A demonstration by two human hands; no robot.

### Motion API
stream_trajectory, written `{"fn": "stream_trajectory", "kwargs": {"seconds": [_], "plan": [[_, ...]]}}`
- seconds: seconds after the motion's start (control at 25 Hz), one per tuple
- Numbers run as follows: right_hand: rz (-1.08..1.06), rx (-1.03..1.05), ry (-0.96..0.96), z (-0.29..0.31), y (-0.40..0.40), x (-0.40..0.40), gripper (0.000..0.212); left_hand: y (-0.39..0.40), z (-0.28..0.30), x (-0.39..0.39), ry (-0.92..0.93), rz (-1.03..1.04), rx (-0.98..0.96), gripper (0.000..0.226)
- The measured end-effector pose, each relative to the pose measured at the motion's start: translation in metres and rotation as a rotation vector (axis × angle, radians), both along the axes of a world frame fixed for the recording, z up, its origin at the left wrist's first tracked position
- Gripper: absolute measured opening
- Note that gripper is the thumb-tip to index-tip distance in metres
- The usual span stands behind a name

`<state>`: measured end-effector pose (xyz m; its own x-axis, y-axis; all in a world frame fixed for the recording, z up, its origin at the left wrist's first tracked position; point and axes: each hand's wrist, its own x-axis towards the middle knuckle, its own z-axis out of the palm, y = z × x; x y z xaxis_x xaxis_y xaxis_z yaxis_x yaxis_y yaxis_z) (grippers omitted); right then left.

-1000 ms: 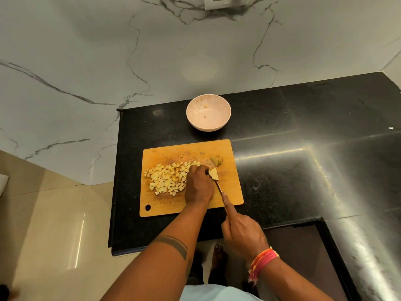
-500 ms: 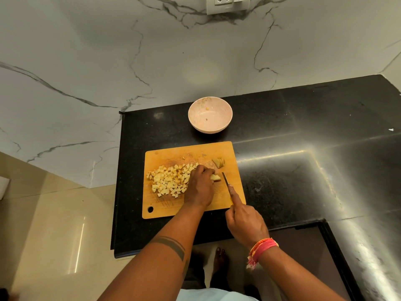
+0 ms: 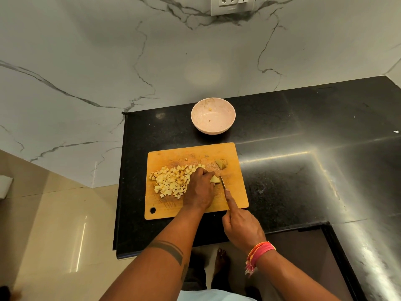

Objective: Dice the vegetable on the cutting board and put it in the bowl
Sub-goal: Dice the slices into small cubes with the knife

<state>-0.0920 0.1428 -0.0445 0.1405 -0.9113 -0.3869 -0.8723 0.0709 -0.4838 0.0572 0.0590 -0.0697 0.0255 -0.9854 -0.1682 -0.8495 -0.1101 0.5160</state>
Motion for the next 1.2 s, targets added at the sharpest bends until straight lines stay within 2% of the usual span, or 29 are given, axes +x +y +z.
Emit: {"fn": "stream_trajectory", "kwargs": {"seconds": [0.24,0.56,0.8,1.04,1.2], "plan": [[-0.01,-0.056,-0.014,0.002,-0.002,0.006,0.07,0.0,0.001,0.002,0.005,-0.008,0.024,0.041],[0.079,-0.037,0.098,-0.004,-0.026,0.021,0.071,0.0,0.002,-0.002,-0.021,-0.011,0.001,0.032],[0.124,0.003,0.177,-0.008,0.006,0.006,0.077,-0.001,0.002,-0.004,-0.04,0.0,0.015,0.037],[0.064,-0.028,0.061,-0.002,0.011,0.001,0.076,0.005,0.002,0.001,-0.001,0.003,0.009,0.043],[0.073,-0.045,0.06,0.0,-0.009,0.016,0.074,0.005,-0.002,0.005,0.019,0.037,0.009,0.038]]}}
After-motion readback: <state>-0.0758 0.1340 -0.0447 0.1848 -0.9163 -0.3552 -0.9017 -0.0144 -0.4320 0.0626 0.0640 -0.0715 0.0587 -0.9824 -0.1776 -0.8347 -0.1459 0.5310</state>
